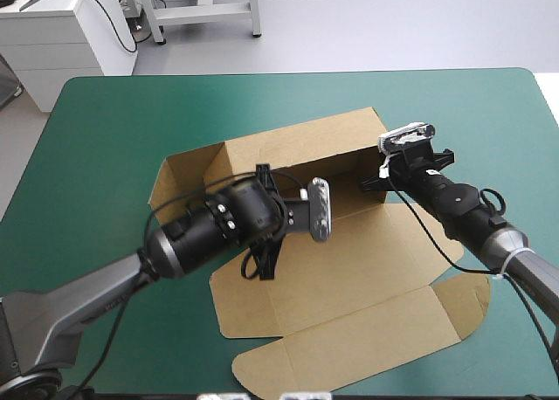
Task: Fold the box
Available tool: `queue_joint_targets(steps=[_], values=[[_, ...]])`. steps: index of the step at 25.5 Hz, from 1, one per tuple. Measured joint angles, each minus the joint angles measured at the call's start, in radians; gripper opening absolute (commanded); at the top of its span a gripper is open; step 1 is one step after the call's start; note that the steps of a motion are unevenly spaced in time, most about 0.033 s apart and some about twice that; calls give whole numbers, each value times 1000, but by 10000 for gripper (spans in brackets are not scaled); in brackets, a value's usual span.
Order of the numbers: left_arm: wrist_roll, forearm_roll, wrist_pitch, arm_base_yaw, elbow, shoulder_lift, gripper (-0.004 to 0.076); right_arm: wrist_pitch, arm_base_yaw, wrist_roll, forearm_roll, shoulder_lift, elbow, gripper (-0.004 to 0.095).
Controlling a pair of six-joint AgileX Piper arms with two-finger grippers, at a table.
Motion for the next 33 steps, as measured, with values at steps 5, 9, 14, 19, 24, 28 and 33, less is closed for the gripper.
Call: queue_joint_targets(steps=[5, 9, 14, 19, 24, 28, 33], values=[[19, -223, 21, 245, -156, -34, 15, 1, 0, 0, -1, 0, 0, -20], [-19, -363, 26, 494, -196, -65, 14, 1, 0, 0, -1, 0, 0, -19], [-94, -506, 32, 874, -166, -74, -8, 5, 0, 1, -1, 1, 0, -19], [-134, -617, 20, 1161, -27, -91, -8, 11, 0, 16, -1, 1, -1, -19], [-148, -656, -186, 1261, 259, -218, -8, 147, -67, 90, -39, 19, -41, 0], [-149, -660, -279, 1263, 411, -313, -8, 263, -110, 505, -376, 56, -137, 4], [-162, -665, -311, 1263, 478, -332, -8, 433, -99, 1076, -913, 73, -267, 3]])
